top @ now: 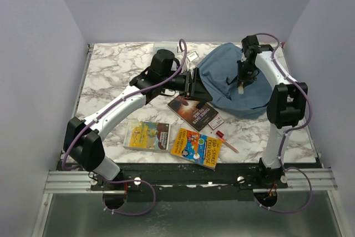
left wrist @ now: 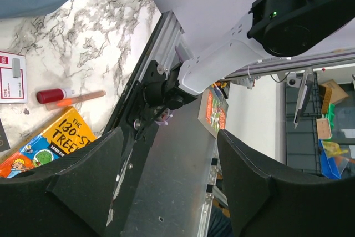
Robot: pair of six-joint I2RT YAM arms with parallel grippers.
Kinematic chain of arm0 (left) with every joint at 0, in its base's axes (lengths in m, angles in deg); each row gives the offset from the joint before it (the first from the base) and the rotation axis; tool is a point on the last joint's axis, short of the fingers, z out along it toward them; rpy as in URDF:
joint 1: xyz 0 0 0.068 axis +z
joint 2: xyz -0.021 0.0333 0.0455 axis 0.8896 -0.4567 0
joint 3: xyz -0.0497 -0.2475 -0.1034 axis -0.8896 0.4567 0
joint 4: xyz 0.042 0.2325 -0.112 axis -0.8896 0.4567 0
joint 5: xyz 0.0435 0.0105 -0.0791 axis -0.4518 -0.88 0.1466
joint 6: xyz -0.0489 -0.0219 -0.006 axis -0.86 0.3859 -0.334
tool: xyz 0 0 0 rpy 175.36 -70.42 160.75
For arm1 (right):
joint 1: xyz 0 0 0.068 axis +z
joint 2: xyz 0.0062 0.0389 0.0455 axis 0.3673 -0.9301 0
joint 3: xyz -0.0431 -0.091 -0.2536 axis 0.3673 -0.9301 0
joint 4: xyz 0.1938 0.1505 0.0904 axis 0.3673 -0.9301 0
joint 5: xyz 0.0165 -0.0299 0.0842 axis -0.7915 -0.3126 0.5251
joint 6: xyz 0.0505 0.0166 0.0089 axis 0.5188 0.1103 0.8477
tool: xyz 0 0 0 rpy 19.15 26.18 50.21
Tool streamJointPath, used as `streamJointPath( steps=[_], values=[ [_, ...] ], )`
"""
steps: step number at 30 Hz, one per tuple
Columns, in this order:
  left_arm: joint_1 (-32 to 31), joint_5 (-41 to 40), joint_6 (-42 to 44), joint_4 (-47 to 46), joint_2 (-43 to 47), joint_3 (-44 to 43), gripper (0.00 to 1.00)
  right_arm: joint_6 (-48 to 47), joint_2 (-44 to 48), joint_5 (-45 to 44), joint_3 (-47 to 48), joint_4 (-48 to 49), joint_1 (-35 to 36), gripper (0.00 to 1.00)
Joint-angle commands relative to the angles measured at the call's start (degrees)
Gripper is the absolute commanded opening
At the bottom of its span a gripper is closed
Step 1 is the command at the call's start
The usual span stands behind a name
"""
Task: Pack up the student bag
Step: Place the stationery in the student bag.
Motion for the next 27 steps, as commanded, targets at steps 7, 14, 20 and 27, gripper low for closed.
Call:
streamJointPath(
  steps=[7, 14, 20, 27],
  values=[
    [0.43, 1.29, 0.18, -0.63, -0.08, -0.34, 0.71, 0.02, 0.46, -4.71, 0.01, 11.45, -0.20, 0.10],
    [0.43, 1.02, 0.09, -1.04, 0.00, 0.13, 0.71, 7.34, 9.47, -1.19, -22.11, 39.96, -0.48, 0.52],
    [0.34, 0.66, 0.36, -1.04, -0.10, 0.27, 0.71, 9.43, 14.15, 0.92, -30.80, 44.38, -0.55, 0.69],
    [0.41, 0.59, 0.44, -1.06, -0.45, 0.31, 0.71, 7.35, 19.86, 4.03, -40.47, 48.68, -0.73, 0.70]
  ],
)
